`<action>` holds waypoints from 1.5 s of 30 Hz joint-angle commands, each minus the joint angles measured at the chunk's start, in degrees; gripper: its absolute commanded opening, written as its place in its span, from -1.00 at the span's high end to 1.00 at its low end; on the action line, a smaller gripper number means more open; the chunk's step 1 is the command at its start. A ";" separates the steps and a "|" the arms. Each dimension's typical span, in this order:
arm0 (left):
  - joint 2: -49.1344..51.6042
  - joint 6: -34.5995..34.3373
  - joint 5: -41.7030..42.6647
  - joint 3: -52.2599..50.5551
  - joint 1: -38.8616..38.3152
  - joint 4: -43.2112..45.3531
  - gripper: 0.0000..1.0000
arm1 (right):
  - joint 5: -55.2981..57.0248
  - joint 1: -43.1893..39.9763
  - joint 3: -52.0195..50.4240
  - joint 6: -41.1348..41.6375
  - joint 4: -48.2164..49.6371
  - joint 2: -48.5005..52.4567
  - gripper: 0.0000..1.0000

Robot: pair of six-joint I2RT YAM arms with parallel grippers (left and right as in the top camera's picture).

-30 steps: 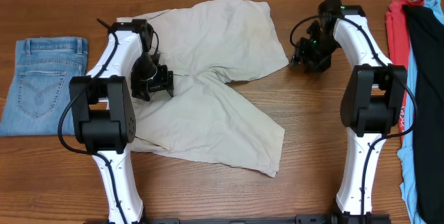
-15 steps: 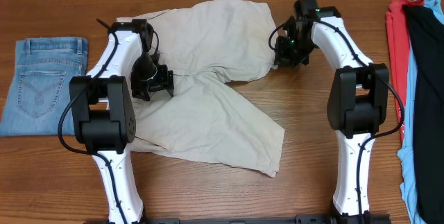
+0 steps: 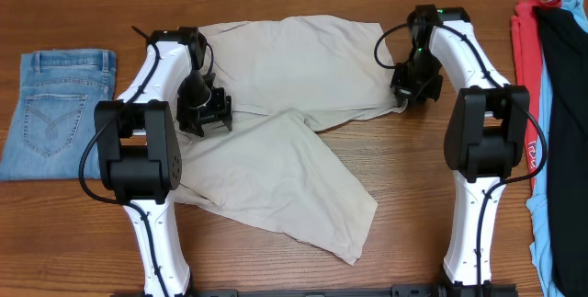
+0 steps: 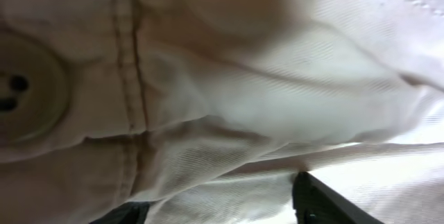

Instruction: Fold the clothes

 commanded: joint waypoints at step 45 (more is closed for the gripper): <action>3.32 -2.19 2.23 2.08 0.76 37.22 -0.59 | -22.16 0.15 10.19 -12.52 39.52 10.82 0.42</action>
